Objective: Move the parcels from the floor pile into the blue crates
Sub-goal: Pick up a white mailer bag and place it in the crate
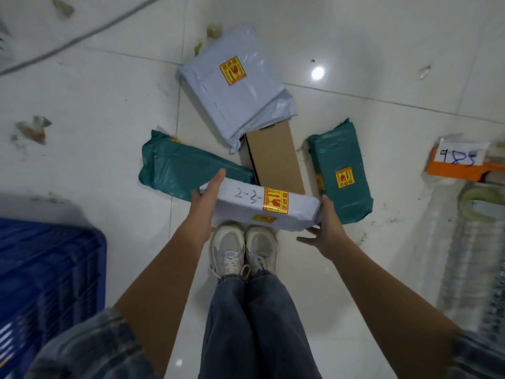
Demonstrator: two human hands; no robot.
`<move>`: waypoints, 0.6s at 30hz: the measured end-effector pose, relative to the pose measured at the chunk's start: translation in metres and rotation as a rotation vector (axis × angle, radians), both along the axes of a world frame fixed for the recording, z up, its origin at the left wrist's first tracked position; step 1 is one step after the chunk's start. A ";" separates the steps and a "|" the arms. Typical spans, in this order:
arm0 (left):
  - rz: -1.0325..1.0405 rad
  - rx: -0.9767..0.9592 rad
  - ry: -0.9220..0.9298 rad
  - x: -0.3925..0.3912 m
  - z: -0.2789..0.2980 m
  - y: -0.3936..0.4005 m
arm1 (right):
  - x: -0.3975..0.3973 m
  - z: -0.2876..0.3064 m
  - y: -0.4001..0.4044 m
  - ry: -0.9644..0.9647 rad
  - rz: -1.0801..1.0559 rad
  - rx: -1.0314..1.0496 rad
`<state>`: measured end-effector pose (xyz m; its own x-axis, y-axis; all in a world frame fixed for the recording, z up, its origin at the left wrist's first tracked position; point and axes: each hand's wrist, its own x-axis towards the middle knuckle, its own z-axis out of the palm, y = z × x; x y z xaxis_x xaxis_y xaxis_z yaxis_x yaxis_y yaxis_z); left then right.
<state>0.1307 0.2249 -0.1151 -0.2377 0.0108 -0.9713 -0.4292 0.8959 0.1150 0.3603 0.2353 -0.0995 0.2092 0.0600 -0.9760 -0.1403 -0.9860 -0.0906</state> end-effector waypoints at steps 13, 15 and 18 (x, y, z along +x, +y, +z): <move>0.355 0.533 -0.091 -0.047 0.080 -0.025 | -0.028 0.069 0.010 0.231 0.267 -0.006; 0.397 0.571 -0.125 -0.052 0.096 -0.036 | -0.034 0.084 0.012 0.276 0.271 0.004; 0.501 0.583 -0.098 -0.059 0.122 -0.057 | -0.044 0.111 0.015 0.316 0.257 0.139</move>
<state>0.0713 0.1683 0.0072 -0.2619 0.4405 -0.8587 -0.7999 0.3987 0.4485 0.3161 0.2505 0.0116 -0.1378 0.2067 -0.9687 0.0658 -0.9739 -0.2172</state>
